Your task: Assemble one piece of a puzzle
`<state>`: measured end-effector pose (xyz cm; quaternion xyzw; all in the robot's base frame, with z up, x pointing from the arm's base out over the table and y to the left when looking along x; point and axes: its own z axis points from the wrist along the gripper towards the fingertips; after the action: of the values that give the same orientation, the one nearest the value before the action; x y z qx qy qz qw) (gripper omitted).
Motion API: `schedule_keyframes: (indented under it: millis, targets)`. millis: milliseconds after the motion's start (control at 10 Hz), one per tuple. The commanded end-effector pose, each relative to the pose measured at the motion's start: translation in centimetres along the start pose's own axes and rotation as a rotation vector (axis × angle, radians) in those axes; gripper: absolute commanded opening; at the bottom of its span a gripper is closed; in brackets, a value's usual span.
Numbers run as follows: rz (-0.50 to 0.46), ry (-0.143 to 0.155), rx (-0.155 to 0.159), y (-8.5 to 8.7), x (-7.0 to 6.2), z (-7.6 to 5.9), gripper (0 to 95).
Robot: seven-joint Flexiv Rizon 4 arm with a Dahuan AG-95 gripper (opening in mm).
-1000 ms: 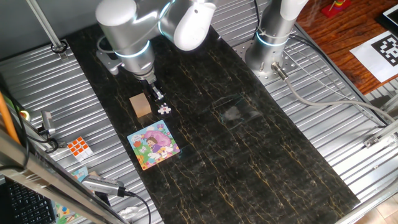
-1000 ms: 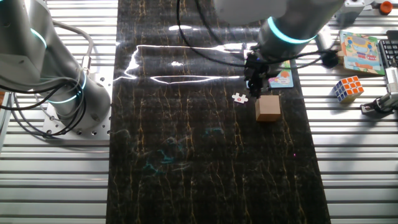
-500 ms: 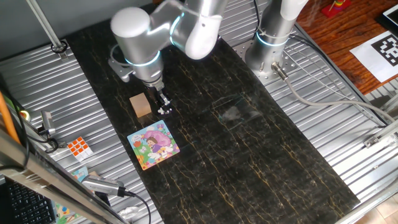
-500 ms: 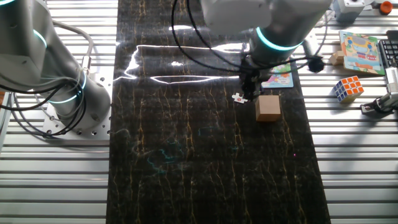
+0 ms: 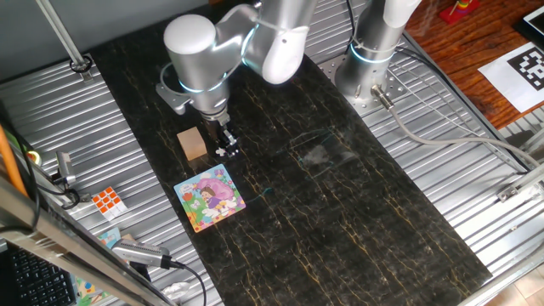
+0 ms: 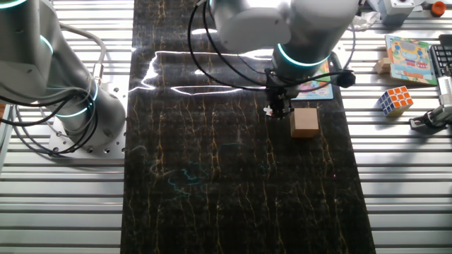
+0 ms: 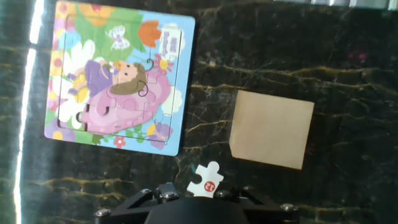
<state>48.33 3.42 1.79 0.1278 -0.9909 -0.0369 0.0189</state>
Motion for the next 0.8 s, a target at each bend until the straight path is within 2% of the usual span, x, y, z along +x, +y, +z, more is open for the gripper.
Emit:
schedule_keyframes:
  millis: [100, 500, 600, 800]
  targets:
    - [-0.016, -0.003, 0.001, -0.07, 0.16, 0.49, 57.0]
    - [-0.043, -0.013, 0.007, -0.2, 0.46, 1.22, 57.0]
    - [-0.046, -0.017, 0.008, -0.23, 0.45, 1.29, 38.0]
    - [-0.047, -0.017, 0.008, -0.24, 0.45, 1.31, 38.0]
